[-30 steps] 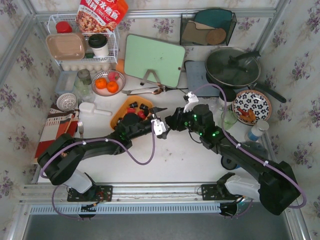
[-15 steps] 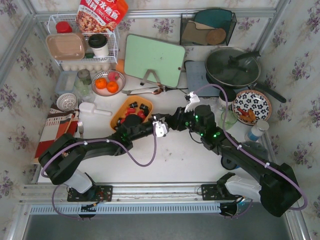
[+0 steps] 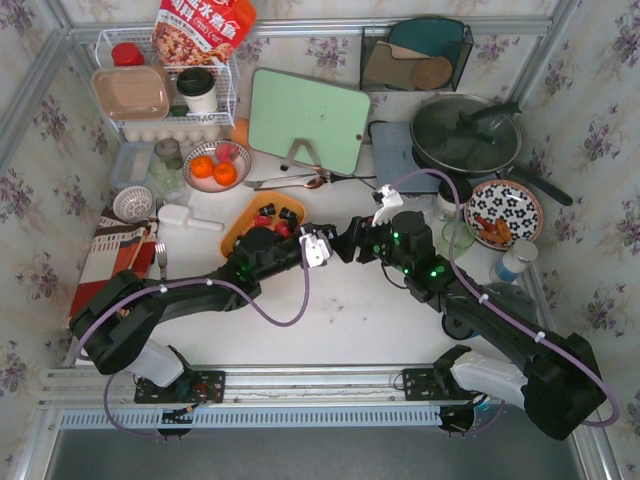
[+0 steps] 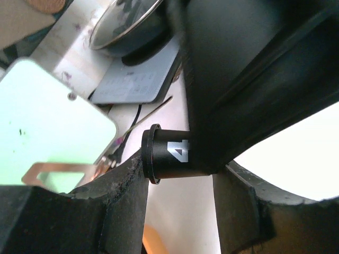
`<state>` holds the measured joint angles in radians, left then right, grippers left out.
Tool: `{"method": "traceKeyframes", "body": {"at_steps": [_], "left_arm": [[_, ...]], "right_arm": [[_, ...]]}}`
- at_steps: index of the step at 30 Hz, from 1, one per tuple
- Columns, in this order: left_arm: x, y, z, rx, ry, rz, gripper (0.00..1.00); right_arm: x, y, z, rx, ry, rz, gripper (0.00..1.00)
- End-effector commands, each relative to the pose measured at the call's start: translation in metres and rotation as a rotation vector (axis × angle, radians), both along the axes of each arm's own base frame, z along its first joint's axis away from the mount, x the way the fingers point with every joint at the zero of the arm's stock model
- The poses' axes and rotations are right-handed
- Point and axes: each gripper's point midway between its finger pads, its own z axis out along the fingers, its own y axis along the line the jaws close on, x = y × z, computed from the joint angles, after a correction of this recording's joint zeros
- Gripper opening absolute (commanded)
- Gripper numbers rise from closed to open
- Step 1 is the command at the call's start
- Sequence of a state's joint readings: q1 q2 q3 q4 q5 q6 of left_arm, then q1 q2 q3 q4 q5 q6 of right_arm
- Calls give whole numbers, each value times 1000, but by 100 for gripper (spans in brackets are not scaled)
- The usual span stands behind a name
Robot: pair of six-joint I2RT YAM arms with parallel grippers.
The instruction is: Mix the coffee capsules in the storage basket
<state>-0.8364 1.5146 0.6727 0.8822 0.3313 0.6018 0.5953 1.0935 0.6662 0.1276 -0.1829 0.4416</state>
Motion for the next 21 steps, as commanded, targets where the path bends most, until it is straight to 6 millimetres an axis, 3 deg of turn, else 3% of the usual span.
{"method": "traceKeyframes", "body": {"at_steps": [1,7,11,17,20,21], "left_arm": [[11,11,-2,-30,93,59,35],[32,34,-13,-48,211,171,35],[48,53,-21,-66,306,283,33],[79,102,-41,-33,512,583,34],[88,133,-61,27,639,753,35],[95,140,-59,20,676,798,35]], "right_arm": [[3,-11,11,-47,-49,-38,68],[6,-32,27,-103,-118,-107,72],[14,-49,26,-157,-152,-187,73],[31,-77,-3,-290,-146,-333,73],[34,-82,-19,-330,-134,-352,73],[34,-82,-24,-334,-131,-351,73]]}}
